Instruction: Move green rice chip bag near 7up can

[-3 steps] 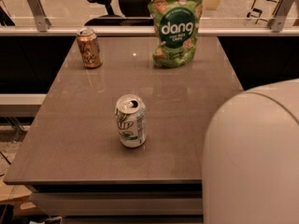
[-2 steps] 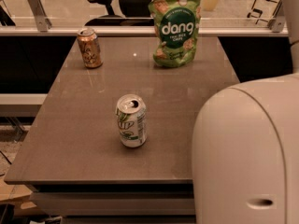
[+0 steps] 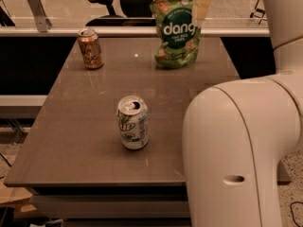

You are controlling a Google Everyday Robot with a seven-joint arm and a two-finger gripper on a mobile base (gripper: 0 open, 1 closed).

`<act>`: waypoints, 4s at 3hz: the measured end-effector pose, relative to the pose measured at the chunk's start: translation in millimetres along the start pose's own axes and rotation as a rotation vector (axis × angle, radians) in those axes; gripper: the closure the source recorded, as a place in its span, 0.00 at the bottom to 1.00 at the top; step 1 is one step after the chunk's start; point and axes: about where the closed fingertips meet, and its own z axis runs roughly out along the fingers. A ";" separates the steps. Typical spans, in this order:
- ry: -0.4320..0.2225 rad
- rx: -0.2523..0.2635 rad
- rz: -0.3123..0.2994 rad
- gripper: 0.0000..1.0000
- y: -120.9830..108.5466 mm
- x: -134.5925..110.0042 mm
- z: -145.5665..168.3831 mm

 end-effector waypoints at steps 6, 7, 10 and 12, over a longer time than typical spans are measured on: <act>-0.080 -0.101 0.023 0.65 11.3 -15.8 45.9; -0.071 -0.102 0.029 0.88 11.8 -15.2 42.8; -0.024 -0.069 0.060 1.00 11.6 -6.1 12.1; 0.027 -0.026 0.095 1.00 13.2 3.9 -25.0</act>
Offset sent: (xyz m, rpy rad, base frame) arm -0.0080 -0.0030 -0.0294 -0.0079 0.3457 0.1220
